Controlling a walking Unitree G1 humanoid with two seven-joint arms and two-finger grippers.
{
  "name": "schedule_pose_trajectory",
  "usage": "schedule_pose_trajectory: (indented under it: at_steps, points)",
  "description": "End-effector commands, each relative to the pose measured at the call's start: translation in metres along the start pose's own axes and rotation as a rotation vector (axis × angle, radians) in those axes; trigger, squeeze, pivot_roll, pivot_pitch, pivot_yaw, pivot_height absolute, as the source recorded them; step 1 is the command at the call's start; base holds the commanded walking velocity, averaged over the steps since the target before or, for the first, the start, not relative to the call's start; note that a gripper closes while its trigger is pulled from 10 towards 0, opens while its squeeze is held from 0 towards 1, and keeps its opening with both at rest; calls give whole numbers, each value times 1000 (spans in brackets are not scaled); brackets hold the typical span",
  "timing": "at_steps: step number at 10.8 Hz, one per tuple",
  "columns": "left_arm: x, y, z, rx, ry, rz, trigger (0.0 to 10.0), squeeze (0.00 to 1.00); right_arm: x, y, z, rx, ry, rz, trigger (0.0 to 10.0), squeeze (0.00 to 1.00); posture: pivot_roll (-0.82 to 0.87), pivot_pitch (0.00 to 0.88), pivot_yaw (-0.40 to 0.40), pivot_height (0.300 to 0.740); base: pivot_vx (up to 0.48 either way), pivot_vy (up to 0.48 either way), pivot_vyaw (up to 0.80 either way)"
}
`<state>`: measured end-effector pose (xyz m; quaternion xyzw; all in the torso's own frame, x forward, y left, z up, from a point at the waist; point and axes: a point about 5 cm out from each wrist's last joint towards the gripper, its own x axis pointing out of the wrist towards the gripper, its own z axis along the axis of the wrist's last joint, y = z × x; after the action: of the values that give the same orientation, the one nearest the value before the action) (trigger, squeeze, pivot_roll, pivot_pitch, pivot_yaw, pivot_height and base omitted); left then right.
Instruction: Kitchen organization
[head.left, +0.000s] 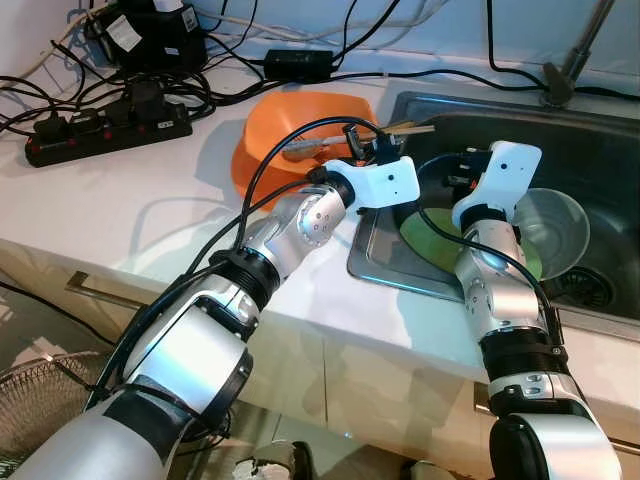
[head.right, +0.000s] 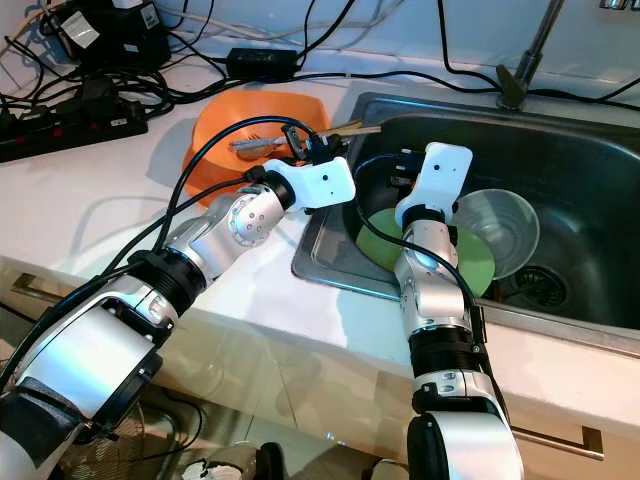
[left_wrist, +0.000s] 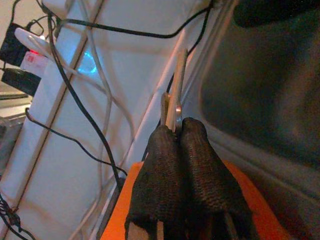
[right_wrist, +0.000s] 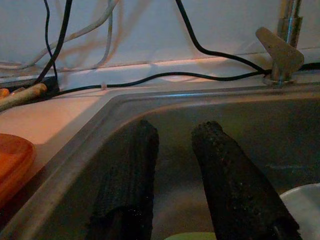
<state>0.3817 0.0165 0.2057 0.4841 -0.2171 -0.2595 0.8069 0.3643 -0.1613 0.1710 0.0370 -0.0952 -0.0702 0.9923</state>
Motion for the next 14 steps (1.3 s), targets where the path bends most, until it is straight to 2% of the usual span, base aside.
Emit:
schedule_pose_trajectory:
  at_steps: [1,3,5,6,7,9,12,13,14]
  points:
    - [0,1,1,-17,-9,14,0,0,-3,0,-3,7,12,-1,10000,0,34,86,92,740,0,0,0]
    - [1,11,8,-85,-54,71,0,0,-3,1,-3,7,12,2,10000,0,34,84,93,740,0,0,0]
    - [-1,20,10,-223,-78,83,0,0,-3,1,-3,8,12,4,10000,0,41,77,93,740,0,0,0]
    - [-4,26,11,-317,-96,85,10000,0,-3,2,-3,9,14,11,10000,0,46,71,92,740,0,0,0]
    - [-6,29,10,-405,-96,74,10000,0,-3,4,-4,11,14,17,10000,0,52,65,91,740,0,0,0]
    - [-18,44,19,-480,-180,4,10000,0,-3,4,-4,12,16,22,10000,0,62,57,89,740,0,0,0]
    - [-39,88,27,-617,-282,9,10000,0,-1,10,-4,19,21,39,10000,0,85,63,83,740,0,0,0]
    - [-49,104,26,-690,-317,27,10000,0,-1,10,-4,22,22,41,10000,0,97,65,82,740,0,0,0]
    - [-56,113,23,-737,-334,42,10000,0,0,10,-4,24,23,42,10000,0,96,64,80,740,0,0,0]
